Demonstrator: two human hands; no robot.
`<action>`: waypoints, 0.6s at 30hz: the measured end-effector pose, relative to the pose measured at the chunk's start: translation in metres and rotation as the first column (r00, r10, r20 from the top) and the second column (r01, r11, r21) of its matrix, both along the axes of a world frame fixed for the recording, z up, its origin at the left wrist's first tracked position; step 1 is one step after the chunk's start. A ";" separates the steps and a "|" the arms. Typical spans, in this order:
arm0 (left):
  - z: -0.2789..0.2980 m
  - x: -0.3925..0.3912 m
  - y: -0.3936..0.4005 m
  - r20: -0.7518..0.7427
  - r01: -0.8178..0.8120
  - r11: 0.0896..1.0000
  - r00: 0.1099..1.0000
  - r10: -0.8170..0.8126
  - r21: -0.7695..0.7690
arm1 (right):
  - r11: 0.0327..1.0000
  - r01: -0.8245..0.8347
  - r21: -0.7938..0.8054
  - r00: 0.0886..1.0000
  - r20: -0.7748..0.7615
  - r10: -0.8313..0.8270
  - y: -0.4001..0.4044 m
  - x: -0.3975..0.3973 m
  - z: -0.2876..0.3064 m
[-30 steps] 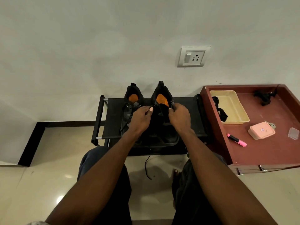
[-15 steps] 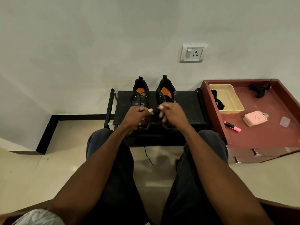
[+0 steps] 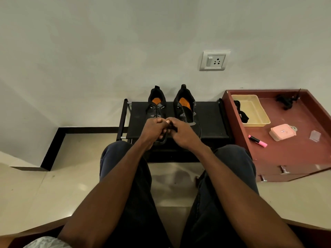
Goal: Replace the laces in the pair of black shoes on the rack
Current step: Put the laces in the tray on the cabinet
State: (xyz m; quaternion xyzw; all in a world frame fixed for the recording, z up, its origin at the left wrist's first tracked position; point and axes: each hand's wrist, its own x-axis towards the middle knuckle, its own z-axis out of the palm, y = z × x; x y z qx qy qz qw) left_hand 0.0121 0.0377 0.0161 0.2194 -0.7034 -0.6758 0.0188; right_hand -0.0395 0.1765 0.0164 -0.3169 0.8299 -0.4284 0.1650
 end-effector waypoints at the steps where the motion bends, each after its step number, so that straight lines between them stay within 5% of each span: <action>1: 0.002 -0.001 0.002 0.003 0.002 1.000 1.000 -0.002 -0.002 | 1.000 0.013 0.003 1.000 -0.024 -0.013 0.000 -0.004 -0.003; 5: 0.009 -0.005 -0.002 -0.005 -0.014 0.999 1.000 0.015 0.052 | 0.923 0.384 -0.001 0.923 0.008 -0.384 0.018 -0.032 -0.005; 9: 0.011 -0.002 -0.011 -0.027 -0.025 0.997 0.999 0.027 0.072 | 0.625 0.775 0.093 0.617 0.105 -0.780 0.047 -0.060 -0.004; 12: 0.011 -0.002 -0.012 -0.052 -0.051 0.995 0.997 0.056 0.086 | 0.731 0.674 0.107 0.730 0.058 -0.681 0.043 -0.054 0.002; 15: 0.008 -0.004 -0.009 -0.044 -0.051 0.995 0.998 0.055 0.085 | 0.944 0.327 -0.031 0.940 0.116 -0.322 0.014 -0.022 0.012; 18: 0.006 -0.004 -0.003 -0.027 -0.029 0.995 0.999 0.031 0.091 | 0.996 0.078 -0.053 0.997 0.014 -0.078 -0.002 -0.010 0.005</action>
